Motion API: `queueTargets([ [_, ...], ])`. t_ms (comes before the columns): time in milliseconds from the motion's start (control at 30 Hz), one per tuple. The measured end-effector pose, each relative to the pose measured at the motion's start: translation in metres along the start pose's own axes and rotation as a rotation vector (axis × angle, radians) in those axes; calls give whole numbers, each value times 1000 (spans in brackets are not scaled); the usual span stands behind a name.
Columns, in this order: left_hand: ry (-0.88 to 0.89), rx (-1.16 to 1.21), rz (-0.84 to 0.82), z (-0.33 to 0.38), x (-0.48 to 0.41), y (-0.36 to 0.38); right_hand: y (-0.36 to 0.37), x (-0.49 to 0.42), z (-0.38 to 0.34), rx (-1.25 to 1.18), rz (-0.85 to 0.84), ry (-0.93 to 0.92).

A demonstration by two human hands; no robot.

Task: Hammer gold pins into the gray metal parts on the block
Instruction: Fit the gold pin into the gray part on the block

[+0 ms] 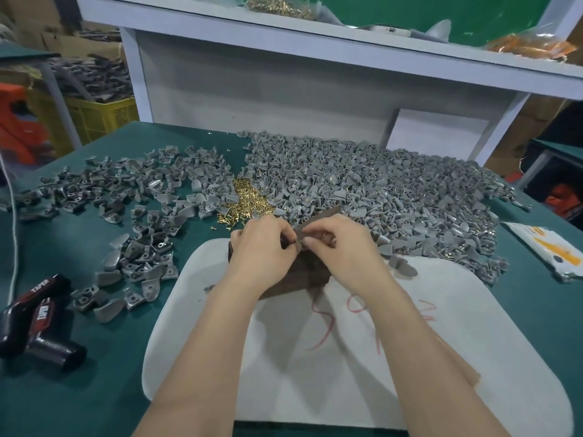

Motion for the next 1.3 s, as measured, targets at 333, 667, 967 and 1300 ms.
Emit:
queueTargets([
  [333, 0, 16, -3, 1, 0, 0, 7, 0, 3, 12, 59, -70],
  [667, 4, 36, -8, 1, 1, 0, 10, -1, 5, -27, 45, -38],
  [967, 9, 22, -10, 1, 1, -1, 12, 1, 4, -112, 59, 65],
  [1300, 20, 16, 4, 1, 0, 0, 16, 2, 3, -127, 97, 97],
])
Point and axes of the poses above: each hand's wrist, its own x-axis away from the middle knuckle, its own y-axis out of the palm, z = x × y, the point moved 1 cm from there along -x, towards the middle knuckle, and after that the axes turned 7 degrees about -z, right-handed, at the moved point
